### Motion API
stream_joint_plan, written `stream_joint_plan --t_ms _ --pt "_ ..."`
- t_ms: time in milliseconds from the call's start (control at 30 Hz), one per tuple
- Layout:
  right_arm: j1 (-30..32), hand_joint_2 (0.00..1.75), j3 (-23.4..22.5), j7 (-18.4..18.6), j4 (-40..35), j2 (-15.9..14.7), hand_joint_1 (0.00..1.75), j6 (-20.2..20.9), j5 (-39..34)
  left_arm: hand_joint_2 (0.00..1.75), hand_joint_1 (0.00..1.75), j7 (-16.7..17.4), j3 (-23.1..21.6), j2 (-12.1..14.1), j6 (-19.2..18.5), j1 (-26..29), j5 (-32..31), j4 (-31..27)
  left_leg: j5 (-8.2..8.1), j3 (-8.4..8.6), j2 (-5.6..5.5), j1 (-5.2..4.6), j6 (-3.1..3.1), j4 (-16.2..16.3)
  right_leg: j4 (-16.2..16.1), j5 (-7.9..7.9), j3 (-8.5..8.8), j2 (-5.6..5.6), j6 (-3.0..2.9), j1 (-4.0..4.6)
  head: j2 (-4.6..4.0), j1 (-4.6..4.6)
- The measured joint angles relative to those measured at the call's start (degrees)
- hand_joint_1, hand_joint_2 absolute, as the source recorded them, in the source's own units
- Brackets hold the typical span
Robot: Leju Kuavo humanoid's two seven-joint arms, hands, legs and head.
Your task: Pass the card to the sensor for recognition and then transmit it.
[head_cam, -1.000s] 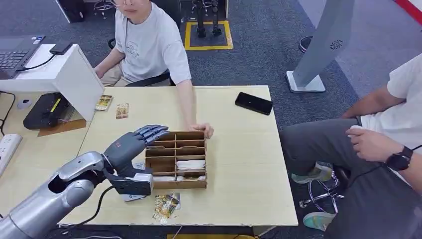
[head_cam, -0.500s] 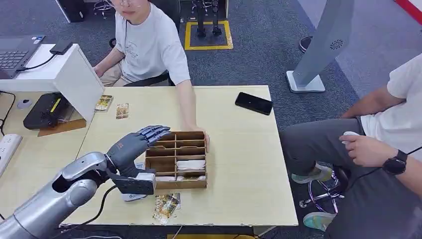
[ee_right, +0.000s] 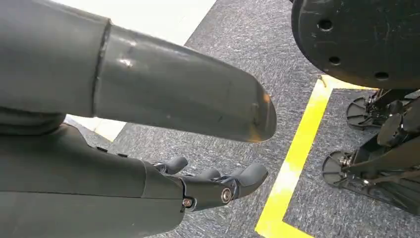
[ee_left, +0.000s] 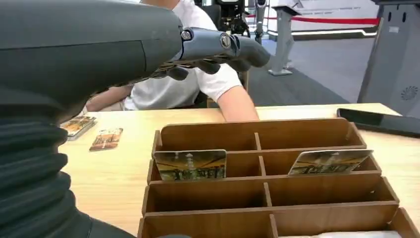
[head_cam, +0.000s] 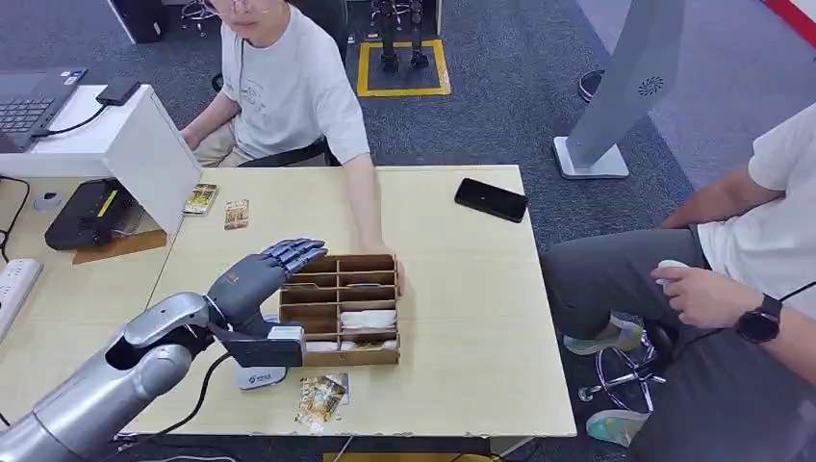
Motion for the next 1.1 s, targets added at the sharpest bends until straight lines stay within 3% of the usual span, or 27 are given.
stream_joint_plan --t_ms 1100 --pt "0.0 0.0 -0.98 0.59 0.0 0.04 0.0 -0.04 0.0 1.75 0.0 3.74 0.0 -1.53 5.05 -0.06 -4.46 5.27 0.0 0.0 0.0 0.0 0.0 0.0 0.0 0.0 0.0 0.0 0.0 0.0 0.0 0.0"
